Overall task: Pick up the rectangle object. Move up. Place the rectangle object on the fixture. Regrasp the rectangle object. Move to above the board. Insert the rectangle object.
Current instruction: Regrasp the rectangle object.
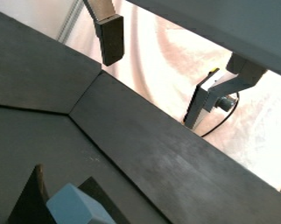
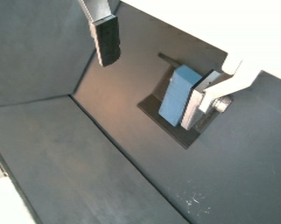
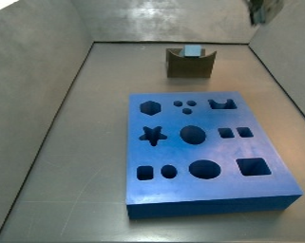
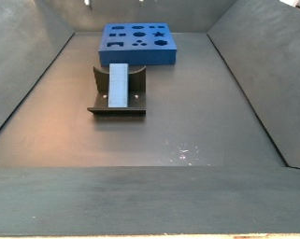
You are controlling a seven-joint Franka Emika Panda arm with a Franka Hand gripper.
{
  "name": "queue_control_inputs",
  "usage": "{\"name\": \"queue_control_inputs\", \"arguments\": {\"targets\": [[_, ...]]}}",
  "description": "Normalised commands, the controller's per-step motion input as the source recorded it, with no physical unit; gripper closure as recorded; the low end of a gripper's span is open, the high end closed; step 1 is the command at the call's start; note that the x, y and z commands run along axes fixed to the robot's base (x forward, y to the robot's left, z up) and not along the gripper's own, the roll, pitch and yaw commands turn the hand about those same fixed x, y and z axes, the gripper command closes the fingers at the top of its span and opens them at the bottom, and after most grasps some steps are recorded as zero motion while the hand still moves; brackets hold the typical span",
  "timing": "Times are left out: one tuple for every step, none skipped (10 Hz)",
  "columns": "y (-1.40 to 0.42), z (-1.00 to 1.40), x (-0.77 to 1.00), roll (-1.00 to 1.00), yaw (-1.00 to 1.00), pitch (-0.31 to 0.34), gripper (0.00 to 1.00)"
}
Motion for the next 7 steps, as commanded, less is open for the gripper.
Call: {"name": "queue_control_inputs", "arguments": {"targets": [[0.06, -1.00, 0.05, 0.31, 0.24, 0.015, 0.00], [0.06, -1.00, 0.06, 0.27, 0.23, -0.016, 0.00], [0.05, -1.00, 0.07, 0.20, 0.19, -0.081, 0.00], [0.05, -1.00, 0.08, 0.17, 0.16, -0.127, 0.00], [0.04, -1.00, 0.09, 0.13, 0.11, -0.171, 0.00], [0.04, -1.00, 0.10, 0.12, 0.08, -0.191, 0.00], [0.04, -1.00, 0.11, 0.12, 0.03, -0.180, 0.00]]}}
